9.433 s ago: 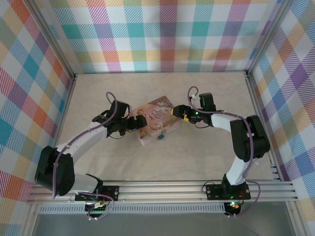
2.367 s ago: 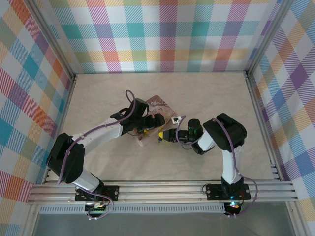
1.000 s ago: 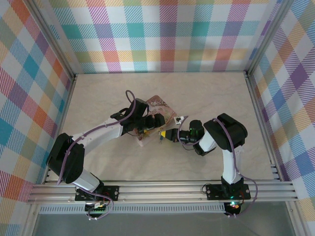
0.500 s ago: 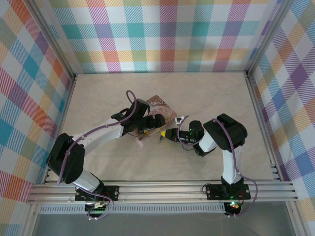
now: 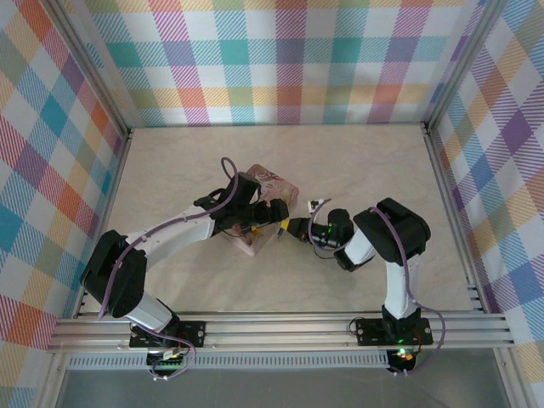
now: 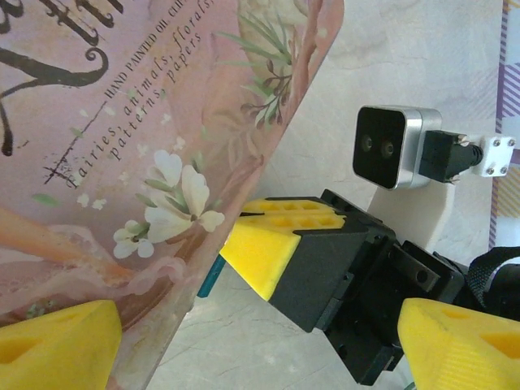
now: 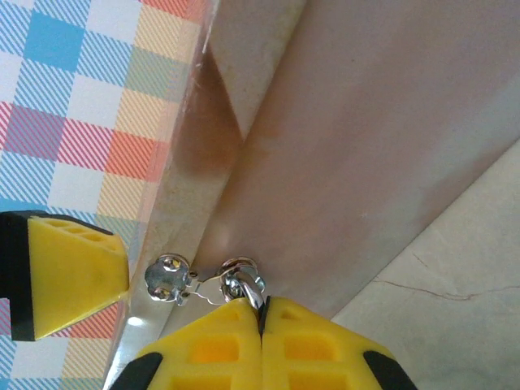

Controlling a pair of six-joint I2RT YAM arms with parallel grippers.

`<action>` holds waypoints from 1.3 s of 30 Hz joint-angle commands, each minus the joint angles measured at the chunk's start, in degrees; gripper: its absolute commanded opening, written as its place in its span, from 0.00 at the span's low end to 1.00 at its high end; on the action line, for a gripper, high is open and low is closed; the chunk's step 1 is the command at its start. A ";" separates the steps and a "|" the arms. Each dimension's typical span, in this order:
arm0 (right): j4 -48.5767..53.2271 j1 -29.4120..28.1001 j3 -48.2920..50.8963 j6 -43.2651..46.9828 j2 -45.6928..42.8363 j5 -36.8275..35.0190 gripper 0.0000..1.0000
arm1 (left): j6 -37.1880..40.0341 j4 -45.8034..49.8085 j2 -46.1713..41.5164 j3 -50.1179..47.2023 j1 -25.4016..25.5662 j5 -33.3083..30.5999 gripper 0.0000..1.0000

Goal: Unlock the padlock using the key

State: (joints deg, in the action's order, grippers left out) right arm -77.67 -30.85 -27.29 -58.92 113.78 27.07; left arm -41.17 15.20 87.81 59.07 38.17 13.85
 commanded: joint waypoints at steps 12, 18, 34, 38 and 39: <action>-2.31 -0.35 -2.25 -2.61 -0.75 -5.22 0.01 | -0.97 5.01 2.03 -1.33 1.18 1.67 0.89; -1.55 -0.36 -2.49 -2.46 -1.23 -7.10 0.01 | -1.04 5.14 1.77 -1.90 1.18 0.70 0.89; 9.10 1.03 2.64 5.68 -11.88 -9.27 0.01 | -0.13 6.35 -0.91 -3.70 -3.37 -2.42 0.92; 13.39 1.58 3.29 7.41 -15.60 -8.54 0.01 | 0.97 6.59 -0.97 -3.61 -5.47 -1.94 0.92; 15.47 1.63 3.22 8.46 -17.01 -8.36 0.01 | 1.37 6.65 -0.81 -3.49 -6.06 -1.82 0.92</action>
State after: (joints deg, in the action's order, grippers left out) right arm -66.76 -29.65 -24.29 -54.19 100.53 18.44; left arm -41.12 15.53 86.41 57.78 34.41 14.06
